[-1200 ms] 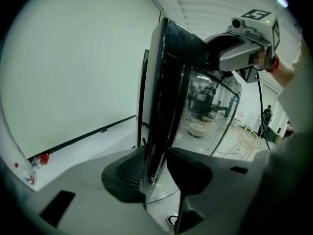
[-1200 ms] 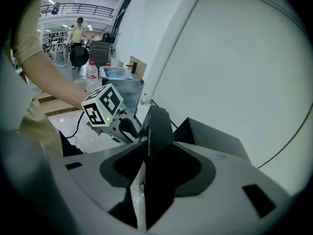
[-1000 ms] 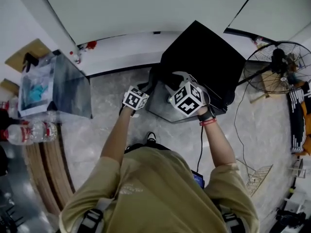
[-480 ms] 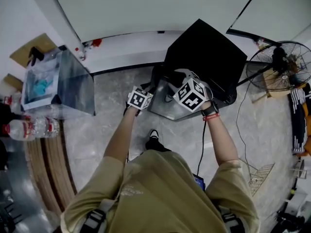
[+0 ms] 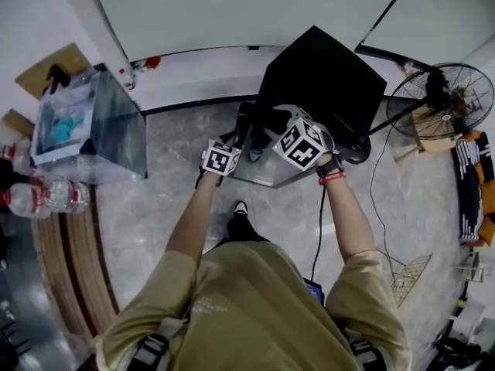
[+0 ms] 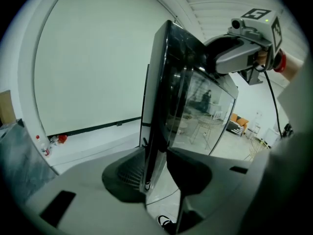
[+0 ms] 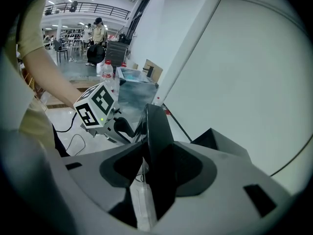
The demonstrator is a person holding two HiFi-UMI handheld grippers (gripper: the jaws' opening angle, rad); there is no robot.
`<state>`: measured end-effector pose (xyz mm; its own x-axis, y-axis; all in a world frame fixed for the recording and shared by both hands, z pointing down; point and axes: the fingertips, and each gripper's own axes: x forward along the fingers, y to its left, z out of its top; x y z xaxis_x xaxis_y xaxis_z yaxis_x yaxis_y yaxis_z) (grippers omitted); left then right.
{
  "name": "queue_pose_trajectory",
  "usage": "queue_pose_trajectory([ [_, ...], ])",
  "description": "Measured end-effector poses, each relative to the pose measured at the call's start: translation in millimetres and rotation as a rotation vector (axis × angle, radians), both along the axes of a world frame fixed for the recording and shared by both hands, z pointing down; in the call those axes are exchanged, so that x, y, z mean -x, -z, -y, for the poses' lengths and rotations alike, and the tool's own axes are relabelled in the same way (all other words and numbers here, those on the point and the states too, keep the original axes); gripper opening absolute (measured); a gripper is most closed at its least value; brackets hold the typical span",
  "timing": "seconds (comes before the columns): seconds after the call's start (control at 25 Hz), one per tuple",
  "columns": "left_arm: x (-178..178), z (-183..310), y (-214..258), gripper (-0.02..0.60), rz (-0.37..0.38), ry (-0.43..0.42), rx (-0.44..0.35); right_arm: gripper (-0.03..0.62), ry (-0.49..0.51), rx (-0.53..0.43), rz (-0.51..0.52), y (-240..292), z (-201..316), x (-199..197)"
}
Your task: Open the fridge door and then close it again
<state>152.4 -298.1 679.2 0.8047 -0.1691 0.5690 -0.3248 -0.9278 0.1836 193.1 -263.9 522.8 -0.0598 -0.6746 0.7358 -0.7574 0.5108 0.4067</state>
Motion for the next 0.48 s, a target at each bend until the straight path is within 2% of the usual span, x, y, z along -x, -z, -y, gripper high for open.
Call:
queue_pose_trajectory([
  [0.12,6,-1,2,0.138,-0.005,0.033,-0.025,0.204,0.005,-0.01,-0.01,1,-4,5],
  [0.36,23,-25,4,0.138,0.016,0.07,0.005,0.204,0.034,-0.003,-0.021,2,-20,17],
  [0.48,28,-36,6,0.138,-0.009,0.083,-0.005,0.204,0.062,-0.001,-0.021,2,-30,23],
])
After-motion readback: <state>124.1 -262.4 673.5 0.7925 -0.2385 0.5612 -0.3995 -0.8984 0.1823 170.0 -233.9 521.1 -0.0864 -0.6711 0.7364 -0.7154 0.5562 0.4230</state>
